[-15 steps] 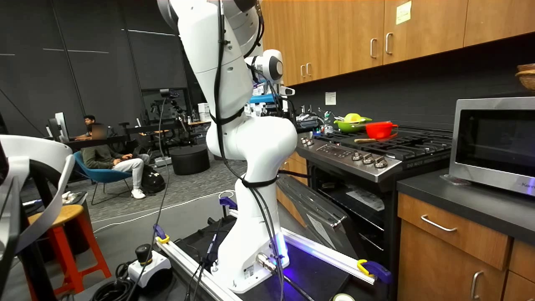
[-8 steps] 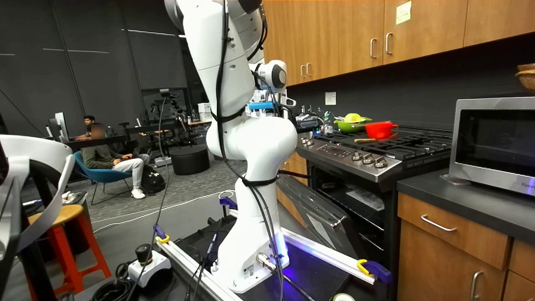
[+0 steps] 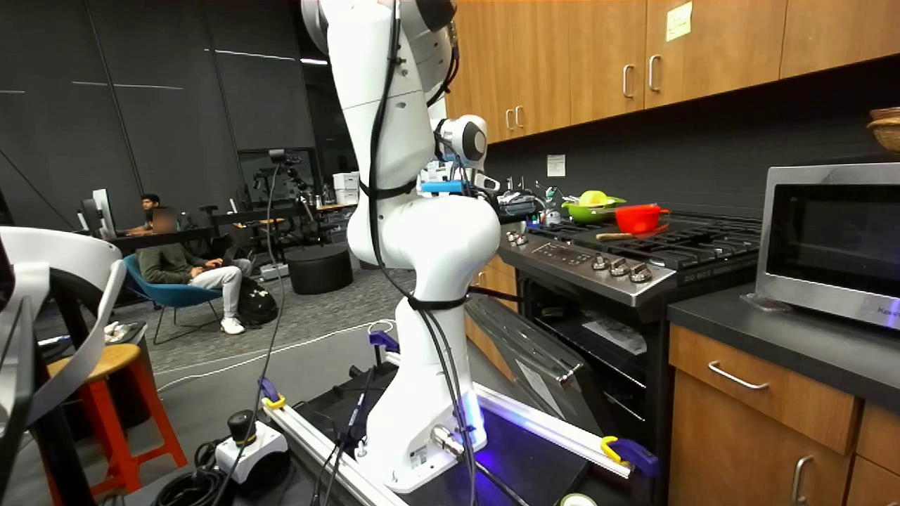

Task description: Close the oven door

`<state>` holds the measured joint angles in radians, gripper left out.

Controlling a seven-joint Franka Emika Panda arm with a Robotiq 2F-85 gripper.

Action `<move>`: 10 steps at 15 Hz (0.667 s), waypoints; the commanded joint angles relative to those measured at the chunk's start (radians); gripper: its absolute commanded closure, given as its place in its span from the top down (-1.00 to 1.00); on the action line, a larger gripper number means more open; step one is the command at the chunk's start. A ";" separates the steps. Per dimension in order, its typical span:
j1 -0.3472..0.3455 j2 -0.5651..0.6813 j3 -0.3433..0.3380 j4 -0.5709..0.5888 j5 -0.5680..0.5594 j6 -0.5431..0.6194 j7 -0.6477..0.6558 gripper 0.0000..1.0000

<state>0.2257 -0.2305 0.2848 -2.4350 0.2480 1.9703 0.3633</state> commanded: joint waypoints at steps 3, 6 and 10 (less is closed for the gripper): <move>-0.002 0.136 -0.009 0.063 -0.009 0.011 -0.019 1.00; -0.007 0.179 -0.024 0.056 -0.013 0.011 -0.029 1.00; -0.012 0.235 -0.044 0.056 -0.033 0.015 -0.037 1.00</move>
<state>0.2178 -0.0343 0.2568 -2.3936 0.2361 1.9842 0.3444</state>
